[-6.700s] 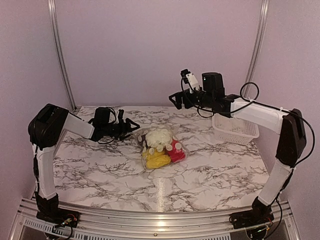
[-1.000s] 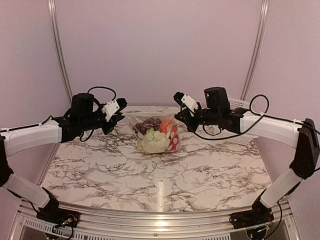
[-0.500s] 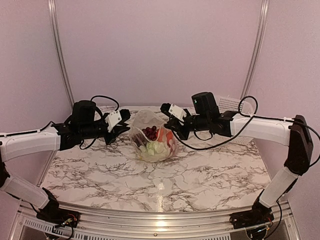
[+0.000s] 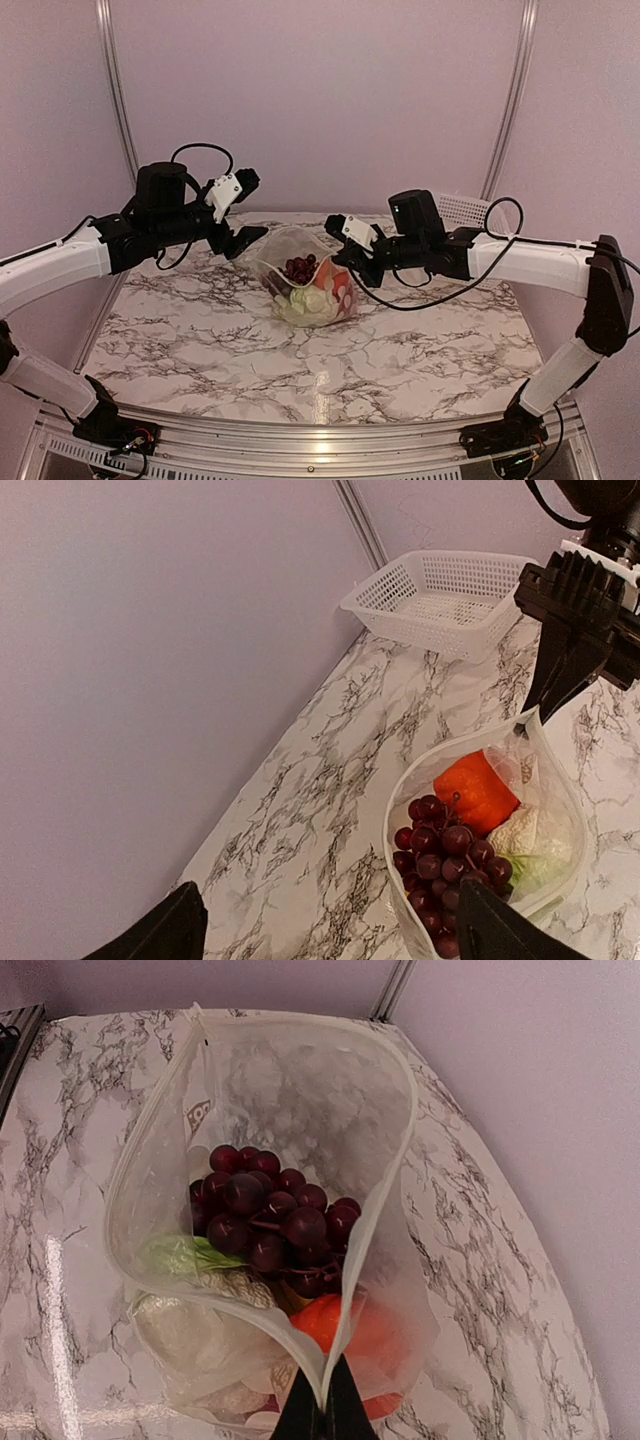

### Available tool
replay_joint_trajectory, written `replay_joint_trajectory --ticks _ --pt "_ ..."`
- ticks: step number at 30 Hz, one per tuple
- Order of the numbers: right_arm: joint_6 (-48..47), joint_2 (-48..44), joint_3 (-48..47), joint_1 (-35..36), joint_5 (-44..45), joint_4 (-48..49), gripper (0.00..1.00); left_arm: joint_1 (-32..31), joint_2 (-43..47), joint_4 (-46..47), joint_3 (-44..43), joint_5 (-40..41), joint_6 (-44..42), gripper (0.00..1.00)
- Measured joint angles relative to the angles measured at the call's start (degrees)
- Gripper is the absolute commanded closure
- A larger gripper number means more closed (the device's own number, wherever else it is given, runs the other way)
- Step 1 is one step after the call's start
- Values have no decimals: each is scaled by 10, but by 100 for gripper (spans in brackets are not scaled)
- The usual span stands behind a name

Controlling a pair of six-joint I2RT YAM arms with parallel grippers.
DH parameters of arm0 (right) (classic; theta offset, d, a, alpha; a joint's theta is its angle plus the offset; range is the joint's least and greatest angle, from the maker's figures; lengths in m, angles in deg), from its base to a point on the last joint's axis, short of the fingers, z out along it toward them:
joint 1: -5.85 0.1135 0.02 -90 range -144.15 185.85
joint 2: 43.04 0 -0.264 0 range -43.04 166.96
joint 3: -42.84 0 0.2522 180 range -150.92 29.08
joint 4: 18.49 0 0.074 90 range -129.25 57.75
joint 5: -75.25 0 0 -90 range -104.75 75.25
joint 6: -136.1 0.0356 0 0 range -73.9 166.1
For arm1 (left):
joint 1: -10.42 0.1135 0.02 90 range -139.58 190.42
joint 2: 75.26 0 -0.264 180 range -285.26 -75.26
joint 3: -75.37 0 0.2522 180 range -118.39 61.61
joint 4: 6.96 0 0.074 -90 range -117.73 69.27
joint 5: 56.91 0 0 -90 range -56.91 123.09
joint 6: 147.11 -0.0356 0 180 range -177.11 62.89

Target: Open the zip-top bag and remove the fake food

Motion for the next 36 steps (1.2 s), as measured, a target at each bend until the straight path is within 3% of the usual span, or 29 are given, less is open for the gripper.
replay_joint_trajectory --ticks 8,24,31,33,36 --pt "3 -17 20 1 0 1 100 -1 -73 -68 -123 -26 -26 28" --pt "14 -21 25 3 -2 2 100 -33 -207 -150 -236 -76 -117 57" --pt "16 -21 25 3 -2 2 100 -43 -245 -161 -254 -70 -148 85" --pt "18 -21 25 3 -2 3 100 -43 -247 -162 -254 -69 -150 97" --pt "23 -21 25 3 2 7 100 -43 -244 -148 -245 -70 -143 100"
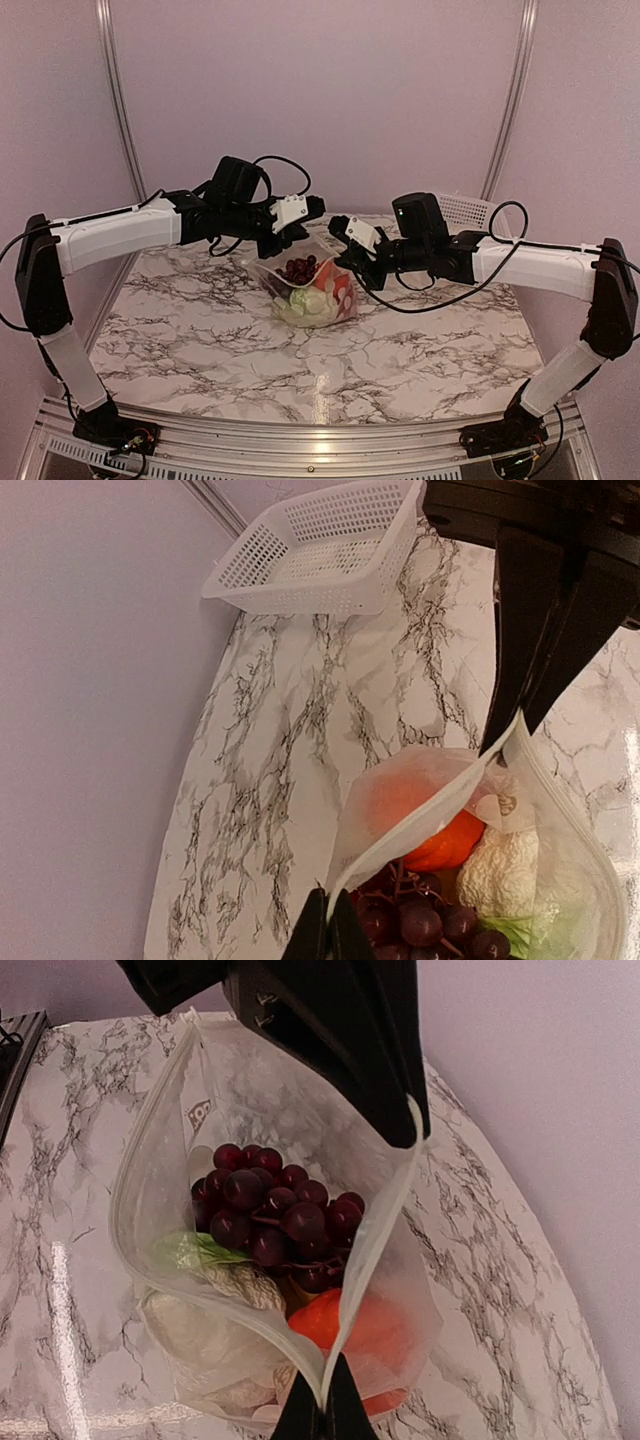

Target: Open the zip-top bag and remove the fake food

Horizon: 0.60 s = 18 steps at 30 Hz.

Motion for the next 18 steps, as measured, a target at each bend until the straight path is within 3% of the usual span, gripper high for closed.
replay_joint_trajectory --ticks 7,13,18 --pt "16 37 -33 0 27 6 100 0 42 51 84 25 52 100" --pt "24 114 -111 0 21 29 100 5 126 164 200 81 150 100" --pt "27 169 -188 1 -9 52 100 8 139 181 199 174 243 100"
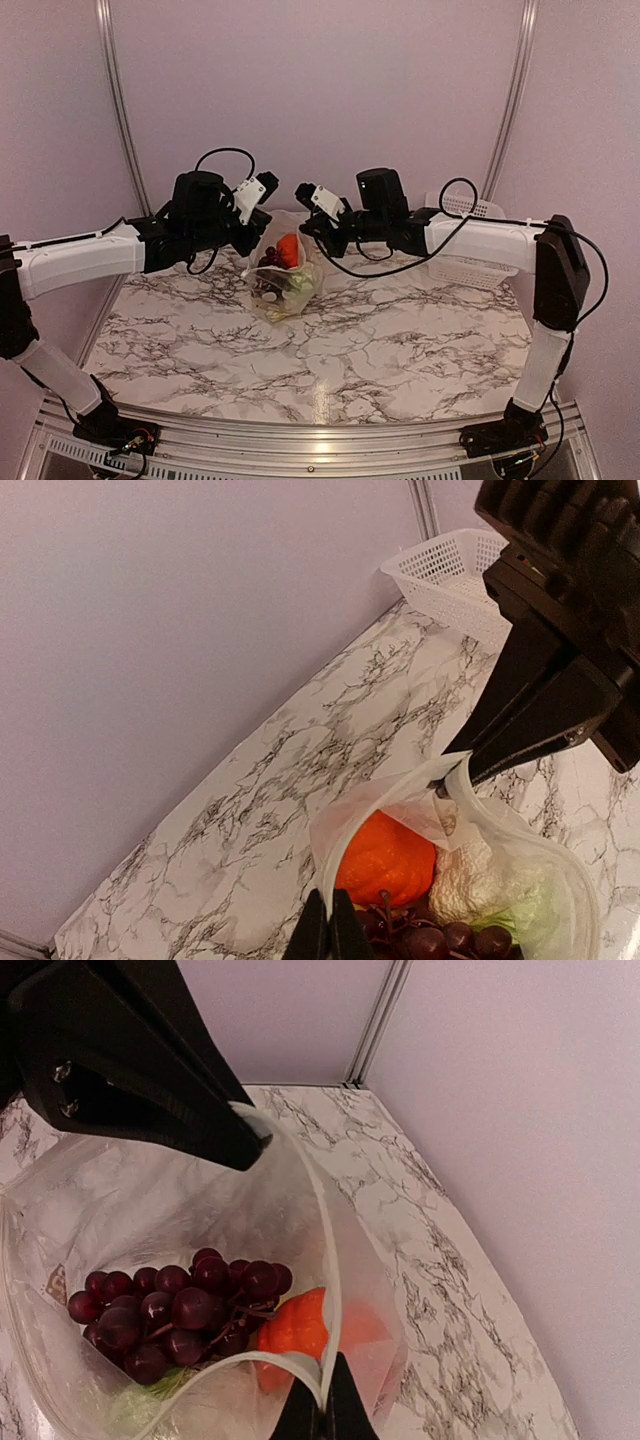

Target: Open the zip-top bag and remove the fake food

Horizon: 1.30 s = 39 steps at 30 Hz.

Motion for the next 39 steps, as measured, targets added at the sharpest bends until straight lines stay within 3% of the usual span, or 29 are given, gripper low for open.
replay_joint_trajectory --ticks 11,13,16,21,31,39 --pt "44 129 -138 0 -117 52 97 5 26 -3 7 69 72 100" --pt "54 149 -155 0 -133 53 86 5 27 -2 10 70 80 100" --pt "70 163 -159 0 -143 50 61 6 22 -4 12 71 96 100" --pt "105 153 -130 -11 -142 56 43 6 -25 -13 -16 71 126 100" --pt "207 13 24 -53 -98 57 41 6 -76 -12 -50 68 187 100" --pt "311 -45 88 -37 -64 65 52 5 -88 -10 -61 70 242 100"
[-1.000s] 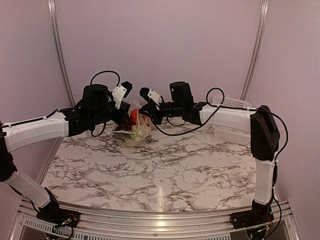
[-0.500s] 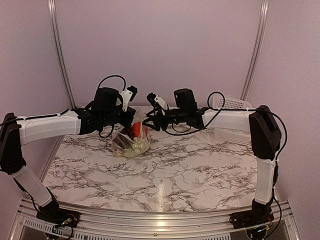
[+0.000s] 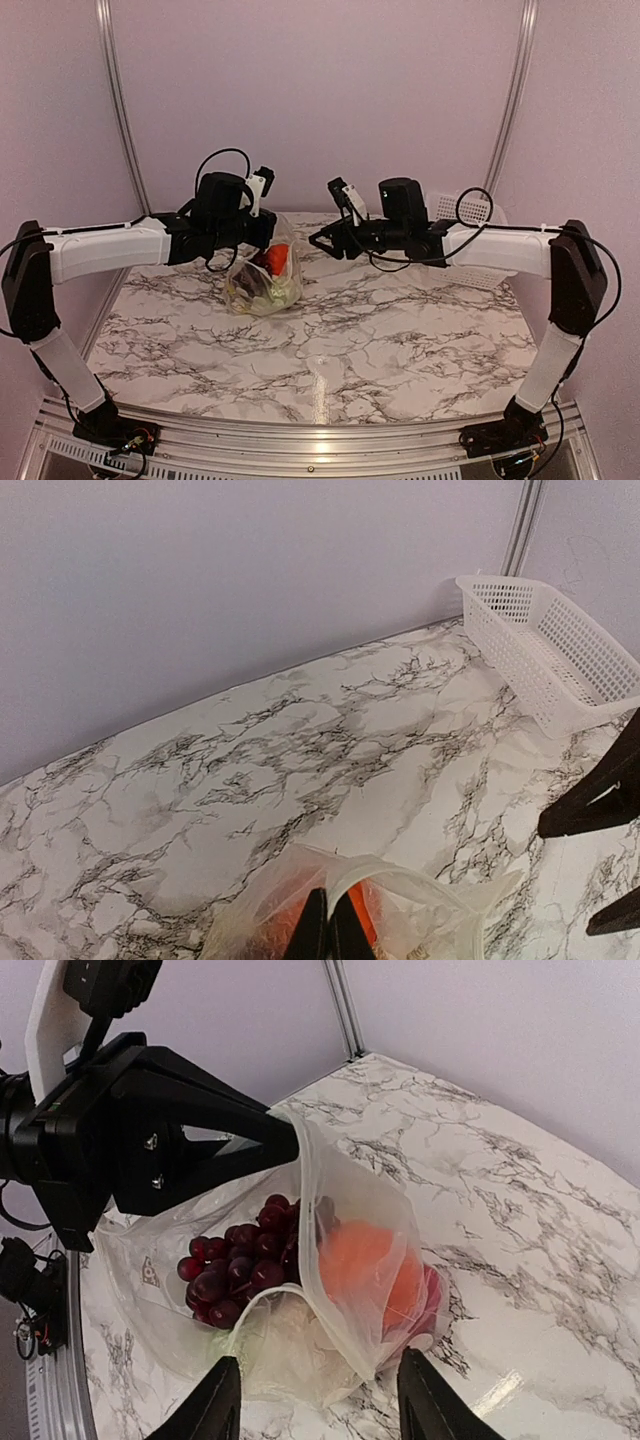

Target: Open the zip-top bag and remove the fake food

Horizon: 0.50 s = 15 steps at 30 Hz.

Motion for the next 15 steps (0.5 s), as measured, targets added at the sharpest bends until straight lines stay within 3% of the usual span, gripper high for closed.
replay_joint_trajectory --ticks 11,15 --pt "94 58 1 57 23 27 58 -14 -21 9 -15 8 43 100" --pt "102 87 -12 57 40 24 86 -17 -21 10 -15 14 46 100"
